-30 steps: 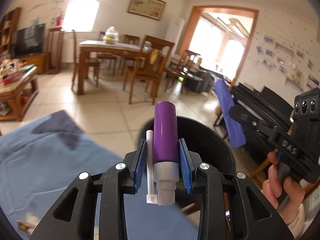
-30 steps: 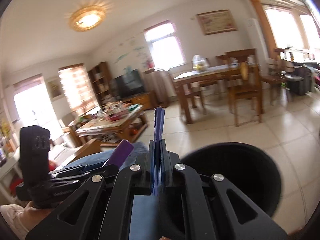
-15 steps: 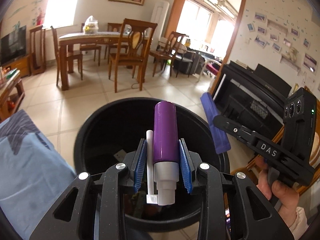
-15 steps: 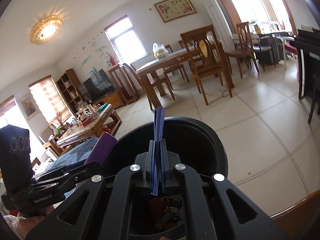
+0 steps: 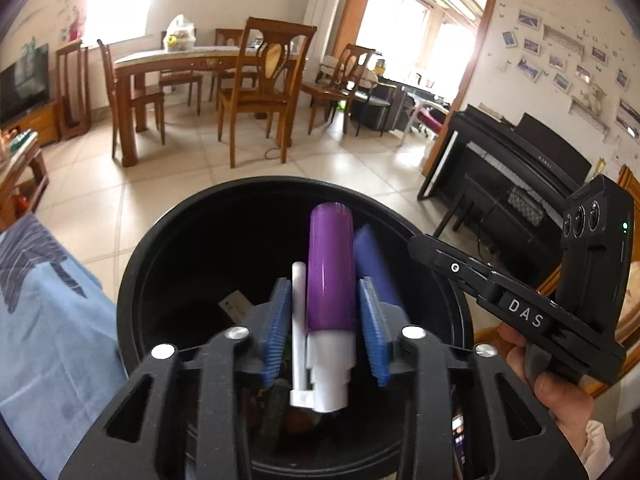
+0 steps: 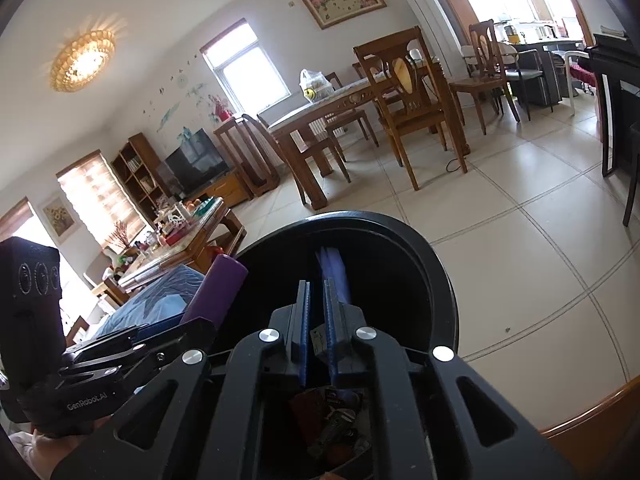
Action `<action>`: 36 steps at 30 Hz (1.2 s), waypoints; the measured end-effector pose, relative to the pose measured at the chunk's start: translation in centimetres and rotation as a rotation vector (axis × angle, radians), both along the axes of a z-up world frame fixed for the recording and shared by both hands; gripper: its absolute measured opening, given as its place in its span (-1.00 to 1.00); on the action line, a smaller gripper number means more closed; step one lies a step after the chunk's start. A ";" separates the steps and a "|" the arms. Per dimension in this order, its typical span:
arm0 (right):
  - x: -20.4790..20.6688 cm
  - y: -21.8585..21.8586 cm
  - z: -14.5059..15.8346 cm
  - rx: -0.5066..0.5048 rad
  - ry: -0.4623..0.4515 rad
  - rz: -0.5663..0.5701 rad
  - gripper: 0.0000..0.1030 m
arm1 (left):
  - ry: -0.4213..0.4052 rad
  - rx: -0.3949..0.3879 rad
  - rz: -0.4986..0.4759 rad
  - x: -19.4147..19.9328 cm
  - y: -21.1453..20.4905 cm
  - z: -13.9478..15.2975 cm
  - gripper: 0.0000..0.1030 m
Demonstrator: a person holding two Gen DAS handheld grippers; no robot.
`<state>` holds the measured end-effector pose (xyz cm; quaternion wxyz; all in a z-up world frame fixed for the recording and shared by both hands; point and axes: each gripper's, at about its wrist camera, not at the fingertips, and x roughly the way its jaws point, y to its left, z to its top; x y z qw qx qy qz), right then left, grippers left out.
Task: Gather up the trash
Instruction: 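Carry the spray bottle and tube over the black bin and open both grippers, then move both grippers back over the table toward the coin battery card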
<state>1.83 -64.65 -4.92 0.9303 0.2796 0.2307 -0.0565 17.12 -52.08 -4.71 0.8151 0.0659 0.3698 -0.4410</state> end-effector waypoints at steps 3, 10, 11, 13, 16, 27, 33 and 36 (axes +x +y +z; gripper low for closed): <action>-0.2 0.2 0.1 -0.009 0.003 0.001 -0.39 | -0.038 0.010 0.015 -0.5 0.6 0.4 0.51; -1.4 0.9 1.4 0.000 -0.044 -0.029 0.81 | -0.080 0.007 0.005 -1.9 2.2 1.7 0.90; -1.4 0.9 1.6 -0.001 -0.046 -0.030 0.81 | -0.081 0.000 0.002 -2.1 2.5 1.8 0.90; -1.6 1.4 2.2 -0.010 -0.053 -0.033 0.81 | -0.085 -0.013 -0.003 -2.5 3.3 2.3 0.90; -1.8 2.3 3.1 -0.020 -0.060 -0.028 0.84 | -0.102 -0.038 -0.011 -3.2 4.7 3.2 0.90; 0.7 10.0 7.3 -0.060 -0.091 0.104 0.90 | -0.207 -0.082 0.197 -5.1 16.9 6.9 0.90; 4.2 19.2 8.6 -0.086 -0.080 0.256 0.90 | -0.333 -0.031 0.448 -6.2 28.0 7.7 0.90; 5.9 23.8 9.1 -0.093 -0.082 0.329 0.90 | -0.372 0.016 0.570 -6.6 33.3 7.7 0.90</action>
